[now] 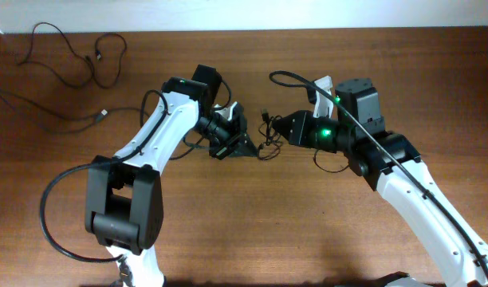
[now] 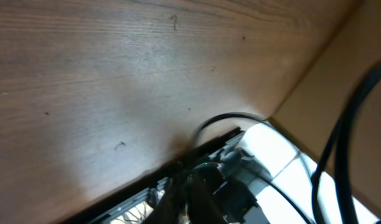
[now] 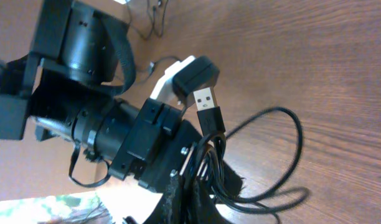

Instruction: Untangle cables

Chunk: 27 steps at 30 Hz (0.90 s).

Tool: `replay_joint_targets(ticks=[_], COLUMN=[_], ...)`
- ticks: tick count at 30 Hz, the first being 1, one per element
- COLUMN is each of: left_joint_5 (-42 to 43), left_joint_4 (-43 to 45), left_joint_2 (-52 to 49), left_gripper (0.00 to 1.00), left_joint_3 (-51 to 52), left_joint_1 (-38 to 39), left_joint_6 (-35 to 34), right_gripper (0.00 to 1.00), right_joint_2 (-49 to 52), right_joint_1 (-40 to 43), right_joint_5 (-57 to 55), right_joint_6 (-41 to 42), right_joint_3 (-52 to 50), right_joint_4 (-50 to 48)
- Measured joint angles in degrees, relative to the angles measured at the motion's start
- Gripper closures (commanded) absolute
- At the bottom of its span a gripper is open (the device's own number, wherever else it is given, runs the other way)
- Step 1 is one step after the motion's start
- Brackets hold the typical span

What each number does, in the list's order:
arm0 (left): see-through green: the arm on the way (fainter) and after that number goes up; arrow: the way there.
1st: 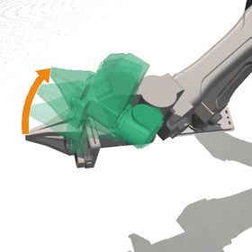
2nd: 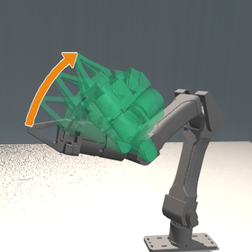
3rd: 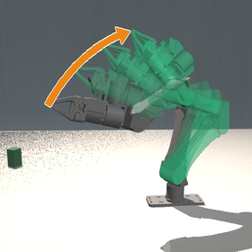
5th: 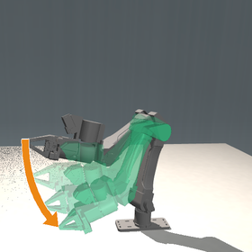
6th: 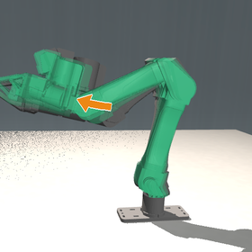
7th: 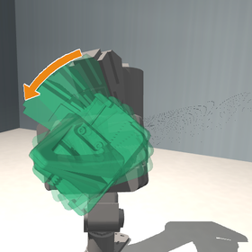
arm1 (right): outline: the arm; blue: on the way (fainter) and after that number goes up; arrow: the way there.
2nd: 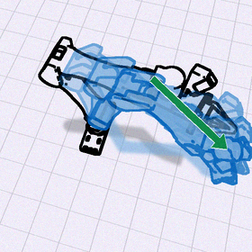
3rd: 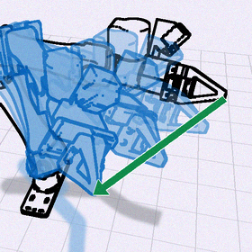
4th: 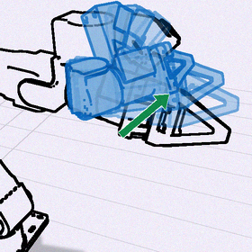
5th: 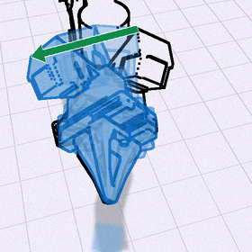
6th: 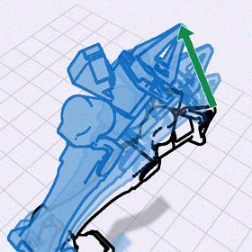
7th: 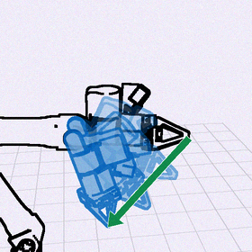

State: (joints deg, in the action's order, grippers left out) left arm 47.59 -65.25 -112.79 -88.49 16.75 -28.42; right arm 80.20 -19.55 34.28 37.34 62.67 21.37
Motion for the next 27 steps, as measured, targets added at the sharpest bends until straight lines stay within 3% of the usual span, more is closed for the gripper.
replay_joint_targets(ticks=[5,6,7,8,9,10,11,12,14,17,24,25,26,27], left_joint_5=[-6.34,-7.39,-8.72,-9.86,-10.38,-10.12,-8.83,-7.58,-6.51,-6.47,-6.67,-6.73,-6.86,-7.17], left_joint_4=[-0.11,-0.11,-0.11,-0.13,-0.20,-0.11,0.57,1.36,1.68,2.29,6.25,7.04,7.30,7.89], left_joint_2=[0.00,0.00,0.00,0.00,0.00,0.00,0.00,0.00,0.00,0.00,0.00,0.00,0.00,0.00], left_gripper=[1.00,0.91,0.65,0.53,0.50,0.35,0.28,0.26,0.24,0.20,0.19,0.32,0.51,0.56], left_joint_3=[0.00,0.00,0.00,0.00,0.02,0.02,0.07,0.07,0.07,0.07,0.11,0.11,0.11,0.11], left_joint_1=[0.00,0.00,0.00,0.00,0.00,0.00,0.00,0.00,0.00,0.02,3.58,4.52,5.14,5.64], left_joint_6=[0.07,0.07,0.07,0.07,0.24,1.09,3.96,7.52,16.28,22.49,27.67,28.61,29.00,29.53], right_gripper=[0.96,0.96,0.96,0.96,0.96,0.96,0.96,0.96,0.96,0.96,0.96,0.96,0.96,0.96], right_joint_2=[0.00,0.00,0.00,0.00,0.00,0.00,0.00,0.00,0.57,2.56,3.87,3.87,3.87,3.87], right_joint_1=[0.00,0.00,0.00,0.00,0.00,0.00,0.00,0.00,0.00,0.00,0.00,0.00,0.00,0.00], right_joint_5=[-2.45,-2.60,-2.82,-2.93,-3.13,-3.89,-5.27,-6.51,-9.64,-10.23,-7.28,-7.21,-7.21,-7.15], right_joint_6=[-0.04,-0.07,-0.07,-0.09,-0.09,-0.07,-0.04,-0.04,0.79,4.61,9.29,9.44,9.49,9.60], right_joint_3=[0.00,0.00,0.00,0.00,0.00,0.00,0.00,0.00,0.00,0.00,0.00,0.00,0.00,0.00], right_joint_4=[0.90,0.92,0.92,0.92,0.98,1.57,2.91,3.82,5.29,5.38,3.50,3.50,3.50,3.50])
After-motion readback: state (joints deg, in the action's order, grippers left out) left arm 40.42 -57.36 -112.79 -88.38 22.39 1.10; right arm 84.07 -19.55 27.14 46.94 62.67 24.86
